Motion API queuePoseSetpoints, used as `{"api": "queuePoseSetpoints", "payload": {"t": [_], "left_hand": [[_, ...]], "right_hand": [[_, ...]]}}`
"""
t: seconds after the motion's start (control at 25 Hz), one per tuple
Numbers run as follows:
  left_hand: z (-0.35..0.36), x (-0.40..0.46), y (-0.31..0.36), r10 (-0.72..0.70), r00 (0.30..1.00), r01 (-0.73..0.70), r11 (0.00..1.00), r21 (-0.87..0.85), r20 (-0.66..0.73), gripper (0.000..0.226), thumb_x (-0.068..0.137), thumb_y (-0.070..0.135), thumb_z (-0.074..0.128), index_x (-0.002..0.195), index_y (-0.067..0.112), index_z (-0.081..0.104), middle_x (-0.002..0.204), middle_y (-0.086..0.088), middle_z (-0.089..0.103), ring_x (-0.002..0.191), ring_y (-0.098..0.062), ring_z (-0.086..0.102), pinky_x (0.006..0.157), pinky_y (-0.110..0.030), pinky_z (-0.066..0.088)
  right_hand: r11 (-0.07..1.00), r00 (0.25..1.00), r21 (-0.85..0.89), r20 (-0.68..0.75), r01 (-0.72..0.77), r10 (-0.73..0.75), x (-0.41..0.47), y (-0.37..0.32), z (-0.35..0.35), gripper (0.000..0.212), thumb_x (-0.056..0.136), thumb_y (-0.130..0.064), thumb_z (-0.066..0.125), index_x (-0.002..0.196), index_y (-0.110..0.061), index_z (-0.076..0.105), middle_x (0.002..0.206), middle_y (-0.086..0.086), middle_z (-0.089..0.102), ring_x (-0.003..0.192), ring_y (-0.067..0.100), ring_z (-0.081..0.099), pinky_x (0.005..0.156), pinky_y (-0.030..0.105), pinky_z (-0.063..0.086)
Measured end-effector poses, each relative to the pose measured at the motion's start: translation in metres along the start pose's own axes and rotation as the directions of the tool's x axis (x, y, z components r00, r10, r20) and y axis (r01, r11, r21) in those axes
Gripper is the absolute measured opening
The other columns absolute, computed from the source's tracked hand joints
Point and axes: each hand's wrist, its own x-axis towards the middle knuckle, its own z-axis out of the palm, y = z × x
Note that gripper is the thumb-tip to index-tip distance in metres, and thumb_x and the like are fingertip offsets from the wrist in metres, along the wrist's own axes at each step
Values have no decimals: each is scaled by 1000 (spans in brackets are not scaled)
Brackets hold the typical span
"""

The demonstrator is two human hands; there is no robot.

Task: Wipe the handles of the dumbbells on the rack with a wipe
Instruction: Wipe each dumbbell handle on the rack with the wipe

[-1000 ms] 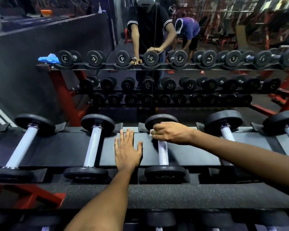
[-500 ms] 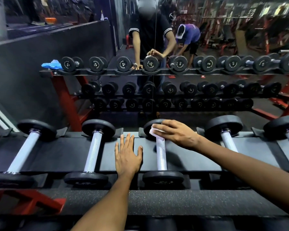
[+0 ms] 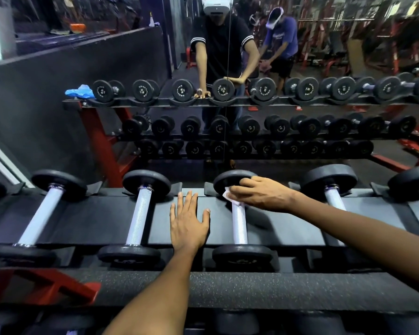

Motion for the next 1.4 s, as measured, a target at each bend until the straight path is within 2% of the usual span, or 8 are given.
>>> {"api": "queuePoseSetpoints", "payload": {"t": [0.24,0.32,0.4,0.48,0.72,0.92,1.24,1.4], "left_hand": [[1,-1,0,-2,1000,2,1000,-3,-4,62,97,49,36,153,24,24,161,7,18,149,-10,-3,120,-31,-7],[1,-1,0,-5,1000,5,1000,-4,-4,62,97,49,37,153,24,24,161,7,17,149,-10,-3,120,-31,-7],[1,0,0,-3,1000,3,1000,0,-2,63,97,49,36,153,24,23,161,6,16,149,-10,-4,120,-32,-7],[0,0,0,-1,1000,1,1000,0,1,63,97,49,36,153,24,23,161,6,16,149,-10,-4,120,-32,-7],[1,0,1,-7,1000,6,1000,-25,-10,61,97,48,38,152,24,26,160,7,18,149,-9,-3,119,-29,-10],[1,-3,1,-15,1000,15,1000,-20,3,62,97,48,37,152,24,25,161,8,18,149,-9,-4,119,-30,-10],[-1,-3,1,-15,1000,15,1000,-16,6,62,97,48,37,153,24,24,161,7,17,149,-9,-4,121,-32,-7],[0,0,1,-12,1000,12,1000,-20,6,62,97,48,36,153,23,24,161,6,17,149,-10,-4,121,-31,-8]], "right_hand": [[887,915,251,-13,-388,403,-32,-29,0,21,87,-8,43,90,-2,63,86,9,55,75,27,55,64,30,47],[316,538,583,255,-749,803,-19,-50,-20,25,87,-5,48,65,-7,61,66,8,58,62,25,57,59,23,43],[-548,120,649,696,-528,708,0,-52,-22,32,87,3,46,58,-8,54,61,7,54,58,20,54,65,23,52],[-889,102,407,913,-210,394,16,-47,-18,25,89,4,42,69,-7,52,70,7,49,61,21,50,65,32,58],[-956,155,271,955,-110,253,30,-25,-31,27,91,-5,34,68,-17,40,48,-2,33,39,12,29,52,23,28],[-969,223,185,964,-161,147,44,-23,-43,19,87,-3,32,84,-2,51,80,14,55,61,27,61,67,33,46],[-985,167,149,977,-85,133,52,-19,-51,33,53,4,31,83,-3,42,81,15,47,72,29,51,69,42,44],[-981,32,179,984,-76,177,61,-9,-61,32,51,5,32,78,-11,33,73,8,39,61,21,40,65,35,35]]}}
